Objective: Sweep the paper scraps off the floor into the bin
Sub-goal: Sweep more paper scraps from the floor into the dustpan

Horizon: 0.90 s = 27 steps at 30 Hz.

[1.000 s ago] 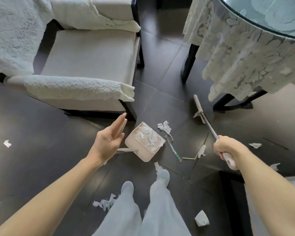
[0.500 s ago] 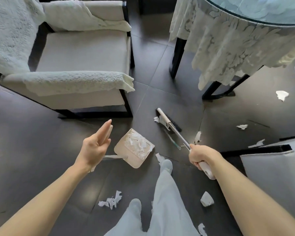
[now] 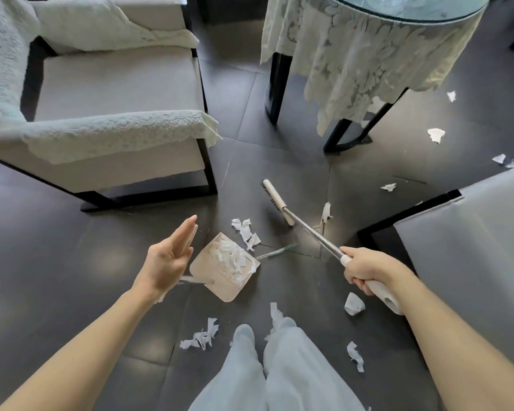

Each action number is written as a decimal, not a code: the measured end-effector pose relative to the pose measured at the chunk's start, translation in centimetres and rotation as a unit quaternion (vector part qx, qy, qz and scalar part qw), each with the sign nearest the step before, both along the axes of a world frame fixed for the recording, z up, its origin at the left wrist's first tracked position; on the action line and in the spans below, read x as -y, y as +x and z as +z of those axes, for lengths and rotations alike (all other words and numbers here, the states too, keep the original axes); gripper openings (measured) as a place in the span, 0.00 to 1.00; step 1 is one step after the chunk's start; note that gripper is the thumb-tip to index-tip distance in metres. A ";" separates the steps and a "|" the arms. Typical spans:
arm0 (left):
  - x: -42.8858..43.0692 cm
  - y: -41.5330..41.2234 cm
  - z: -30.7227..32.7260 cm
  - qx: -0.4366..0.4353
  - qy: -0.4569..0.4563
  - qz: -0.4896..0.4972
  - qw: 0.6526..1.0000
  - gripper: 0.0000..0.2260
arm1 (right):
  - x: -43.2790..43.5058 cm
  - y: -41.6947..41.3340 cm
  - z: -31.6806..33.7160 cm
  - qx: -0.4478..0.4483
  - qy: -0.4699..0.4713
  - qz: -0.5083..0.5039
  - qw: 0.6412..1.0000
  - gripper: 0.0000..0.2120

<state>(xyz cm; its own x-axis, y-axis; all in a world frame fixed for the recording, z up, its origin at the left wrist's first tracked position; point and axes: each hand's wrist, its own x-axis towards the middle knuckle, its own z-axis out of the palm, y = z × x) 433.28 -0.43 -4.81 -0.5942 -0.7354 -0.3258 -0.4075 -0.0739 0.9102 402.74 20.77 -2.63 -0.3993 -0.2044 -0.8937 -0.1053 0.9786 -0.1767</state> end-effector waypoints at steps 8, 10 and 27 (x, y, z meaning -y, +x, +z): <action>0.6 -1.1 -0.5 -0.012 0.010 0.013 1.000 0.29 | -2.0 -4.8 -4.7 -0.142 0.047 0.006 0.989 0.35; 0.7 -1.8 -0.7 -0.007 0.006 0.009 1.000 0.29 | -2.4 -6.1 -6.9 -0.140 0.062 0.001 0.988 0.37; -4.2 -4.8 -0.2 0.020 -0.038 0.018 0.999 0.34 | -3.0 3.2 -4.5 0.075 -0.003 -0.008 0.997 0.33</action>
<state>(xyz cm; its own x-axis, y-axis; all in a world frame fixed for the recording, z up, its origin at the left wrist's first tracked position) 428.47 3.78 -5.03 -0.5537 -0.7801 -0.2913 -0.4423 -0.0209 0.8966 405.95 23.75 -7.14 -0.2643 -0.2049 -0.9424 -0.0618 0.9788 -0.1954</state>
